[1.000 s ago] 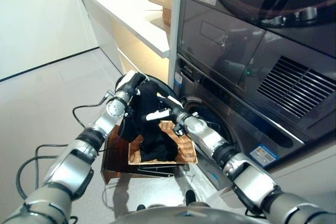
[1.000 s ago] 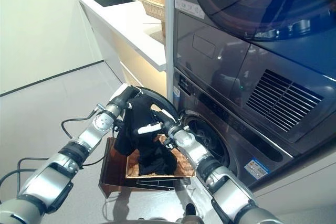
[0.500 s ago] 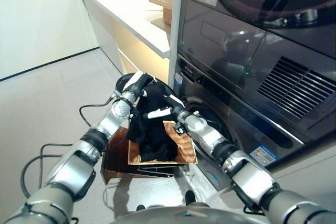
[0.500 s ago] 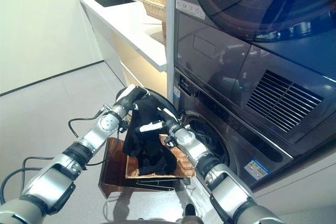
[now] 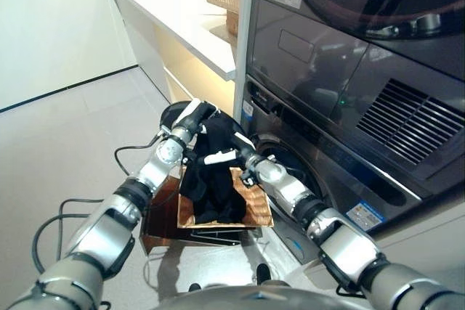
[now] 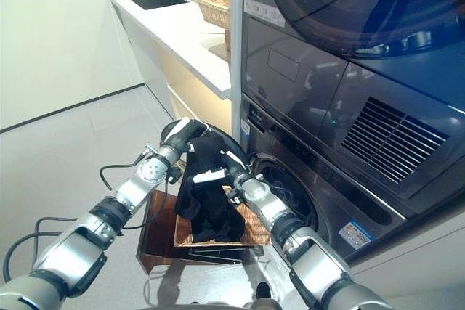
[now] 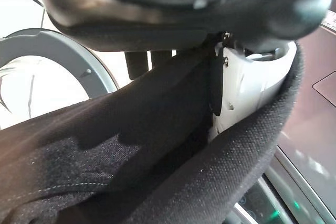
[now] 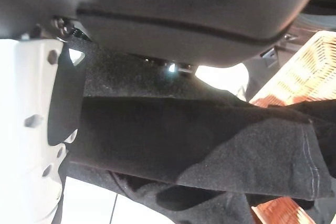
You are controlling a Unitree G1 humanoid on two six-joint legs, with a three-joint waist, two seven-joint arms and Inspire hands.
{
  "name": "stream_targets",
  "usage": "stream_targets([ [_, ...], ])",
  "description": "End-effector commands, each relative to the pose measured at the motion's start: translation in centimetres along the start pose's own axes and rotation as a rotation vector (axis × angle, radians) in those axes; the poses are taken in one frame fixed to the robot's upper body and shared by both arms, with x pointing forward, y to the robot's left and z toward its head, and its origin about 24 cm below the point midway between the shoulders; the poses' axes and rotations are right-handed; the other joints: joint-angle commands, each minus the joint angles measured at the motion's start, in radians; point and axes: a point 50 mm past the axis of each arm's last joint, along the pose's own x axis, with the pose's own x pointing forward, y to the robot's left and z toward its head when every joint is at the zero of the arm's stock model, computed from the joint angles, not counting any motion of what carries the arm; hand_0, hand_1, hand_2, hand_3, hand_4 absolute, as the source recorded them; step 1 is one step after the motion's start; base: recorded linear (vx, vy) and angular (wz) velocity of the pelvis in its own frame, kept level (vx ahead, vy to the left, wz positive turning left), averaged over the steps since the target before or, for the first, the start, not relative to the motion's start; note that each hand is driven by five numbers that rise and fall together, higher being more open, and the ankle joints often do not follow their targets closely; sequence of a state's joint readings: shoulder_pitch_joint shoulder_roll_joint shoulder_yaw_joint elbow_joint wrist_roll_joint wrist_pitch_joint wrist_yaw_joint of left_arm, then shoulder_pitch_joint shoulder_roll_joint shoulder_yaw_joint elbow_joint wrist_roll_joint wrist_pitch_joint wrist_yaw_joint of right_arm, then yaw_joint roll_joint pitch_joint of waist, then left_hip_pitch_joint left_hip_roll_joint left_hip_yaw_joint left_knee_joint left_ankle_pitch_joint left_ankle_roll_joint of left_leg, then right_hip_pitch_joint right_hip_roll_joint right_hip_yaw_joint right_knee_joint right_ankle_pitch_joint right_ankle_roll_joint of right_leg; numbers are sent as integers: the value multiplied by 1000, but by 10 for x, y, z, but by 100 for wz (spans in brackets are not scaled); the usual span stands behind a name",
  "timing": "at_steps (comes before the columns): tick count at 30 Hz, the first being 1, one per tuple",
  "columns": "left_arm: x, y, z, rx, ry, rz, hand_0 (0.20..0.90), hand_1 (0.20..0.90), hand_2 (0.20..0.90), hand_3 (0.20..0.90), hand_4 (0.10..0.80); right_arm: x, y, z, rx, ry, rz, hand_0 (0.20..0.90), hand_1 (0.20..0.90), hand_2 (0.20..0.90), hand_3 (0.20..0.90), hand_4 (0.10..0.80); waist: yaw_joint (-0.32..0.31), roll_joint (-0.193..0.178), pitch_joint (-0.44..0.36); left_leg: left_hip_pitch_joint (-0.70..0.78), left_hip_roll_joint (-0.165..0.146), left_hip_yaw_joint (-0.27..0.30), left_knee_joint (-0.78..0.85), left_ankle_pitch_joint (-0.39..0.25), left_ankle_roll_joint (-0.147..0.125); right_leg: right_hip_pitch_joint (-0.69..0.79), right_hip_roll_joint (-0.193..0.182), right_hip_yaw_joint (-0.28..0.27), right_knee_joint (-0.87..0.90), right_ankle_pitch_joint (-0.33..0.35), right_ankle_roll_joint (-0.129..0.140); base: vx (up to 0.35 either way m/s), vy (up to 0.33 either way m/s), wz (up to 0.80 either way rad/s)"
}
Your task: Pick up the clothes and place them into the washing machine
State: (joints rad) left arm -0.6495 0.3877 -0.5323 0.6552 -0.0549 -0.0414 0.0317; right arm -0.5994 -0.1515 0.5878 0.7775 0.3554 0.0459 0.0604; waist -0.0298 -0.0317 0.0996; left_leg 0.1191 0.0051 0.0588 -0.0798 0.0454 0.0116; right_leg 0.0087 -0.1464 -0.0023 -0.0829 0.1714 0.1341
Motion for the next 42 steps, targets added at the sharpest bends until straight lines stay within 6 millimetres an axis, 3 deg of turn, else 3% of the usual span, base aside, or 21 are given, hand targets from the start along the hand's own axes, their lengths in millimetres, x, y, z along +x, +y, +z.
stream_targets([
  [1, 9, 2, 105, -75, -441, -5, 200, 200, 200, 200, 300, 19, 12, 61, -17, -179, 30, 200, 200, 200, 200, 300, 37, -5, -94, -92, -21, -17, 91, -76, -13, 11, -51, 6, 54, -122, 33, 0, 0, 0],
  [28, 9, -1, 105, -66, -438, -14, 200, 200, 200, 200, 300, 16, -2, 55, -134, -167, -50, 200, 200, 200, 200, 300, 35, 2, -96, -85, -21, -19, 82, -75, -12, 15, -50, 7, 48, -121, 32, 0, 0, 0],
  [29, 10, 0, 104, -66, -435, -7, 392, 392, 392, 392, 437, 15, -2, 54, -139, -165, -48, 200, 200, 200, 200, 300, 35, 2, -95, -85, -21, -20, 82, -75, -12, 15, -50, 6, 48, -121, 32, 0, 0, 0],
  [30, 10, 2, 103, -62, -429, 3, 502, 502, 502, 502, 516, 15, -3, 53, -143, -160, -54, 200, 200, 200, 200, 300, 35, 2, -95, -85, -21, -20, 82, -75, -12, 14, -50, 6, 49, -121, 32, 0, 0, 0],
  [31, 10, 2, 103, -57, -425, 6, 900, 900, 900, 900, 800, 15, -3, 52, -147, -157, -56, 200, 200, 200, 200, 300, 35, 2, -94, -85, -21, -20, 81, -75, -12, 15, -50, 5, 48, -121, 32, 0, 0, 0],
  [38, 8, 23, 96, -32, -407, 82, 900, 900, 900, 900, 800, 13, -12, 38, -164, -105, -88, 200, 200, 200, 200, 300, 43, 3, -92, -87, -23, -24, 81, -75, -12, 15, -50, 3, 45, -120, 32, 0, 0, 0],
  [42, 1, 52, 79, -12, -360, 162, 900, 900, 900, 900, 800, 10, -23, 23, -164, -47, -127, 200, 200, 200, 200, 300, 52, 7, -87, -90, -24, -29, 83, -75, -12, 15, -52, 0, 45, -120, 31, 0, 0, 0],
])
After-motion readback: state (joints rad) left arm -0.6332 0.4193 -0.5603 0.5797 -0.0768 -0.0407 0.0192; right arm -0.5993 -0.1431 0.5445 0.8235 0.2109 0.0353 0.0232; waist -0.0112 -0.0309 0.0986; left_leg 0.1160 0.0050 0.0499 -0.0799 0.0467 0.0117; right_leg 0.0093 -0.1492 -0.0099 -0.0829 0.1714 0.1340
